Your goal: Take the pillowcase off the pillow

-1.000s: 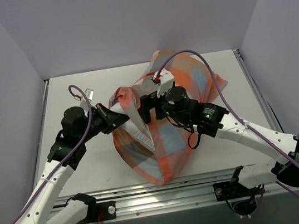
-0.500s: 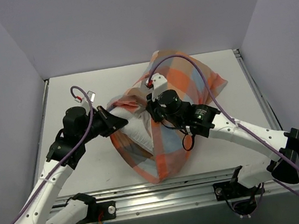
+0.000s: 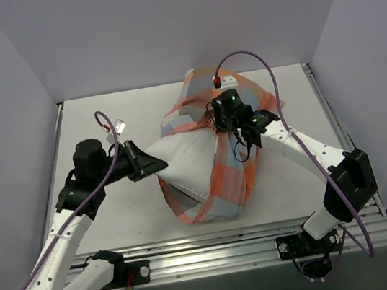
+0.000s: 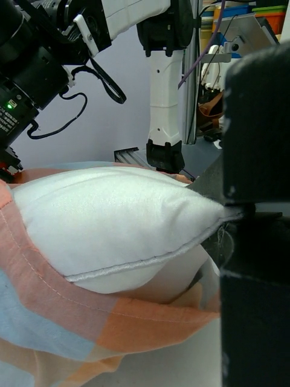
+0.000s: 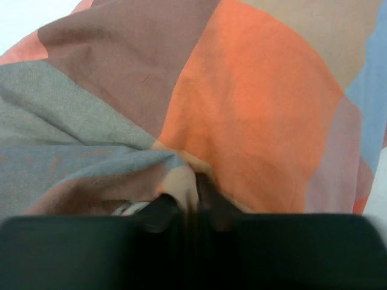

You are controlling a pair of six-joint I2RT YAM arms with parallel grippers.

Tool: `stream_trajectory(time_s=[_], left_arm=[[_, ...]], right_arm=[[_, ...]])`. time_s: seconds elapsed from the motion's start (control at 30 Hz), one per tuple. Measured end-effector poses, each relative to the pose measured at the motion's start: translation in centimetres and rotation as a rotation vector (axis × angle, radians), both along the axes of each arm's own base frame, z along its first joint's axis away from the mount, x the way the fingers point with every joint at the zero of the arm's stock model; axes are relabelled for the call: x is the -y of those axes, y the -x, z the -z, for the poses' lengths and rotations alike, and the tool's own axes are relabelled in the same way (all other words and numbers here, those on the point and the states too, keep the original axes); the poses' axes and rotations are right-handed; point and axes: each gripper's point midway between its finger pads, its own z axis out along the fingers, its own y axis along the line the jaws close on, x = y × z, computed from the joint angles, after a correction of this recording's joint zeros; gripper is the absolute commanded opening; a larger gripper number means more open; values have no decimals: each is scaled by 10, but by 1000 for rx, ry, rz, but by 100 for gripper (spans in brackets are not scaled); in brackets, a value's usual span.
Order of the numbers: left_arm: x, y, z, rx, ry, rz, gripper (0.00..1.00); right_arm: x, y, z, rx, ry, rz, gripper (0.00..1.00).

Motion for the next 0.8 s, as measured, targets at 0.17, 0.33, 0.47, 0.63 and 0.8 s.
stream_trajectory(time_s=[0.17, 0.33, 0.47, 0.63, 0.8], left_arm=[[-2, -3, 1, -1, -5, -14, 2], [1, -25, 3, -11, -14, -73, 2], [3, -51, 5, -4, -25, -172, 2], [13, -66, 13, 6, -54, -251, 2], [15, -67, 16, 9, -76, -281, 2]], right_arm=[[8, 6, 1, -9, -37, 4, 63], [13, 42, -32, 38, -119, 11, 73], [-20, 89, -70, 92, -225, -56, 75], [-51, 143, -53, 34, -269, -78, 77], [-38, 166, 6, -61, -190, 7, 70]])
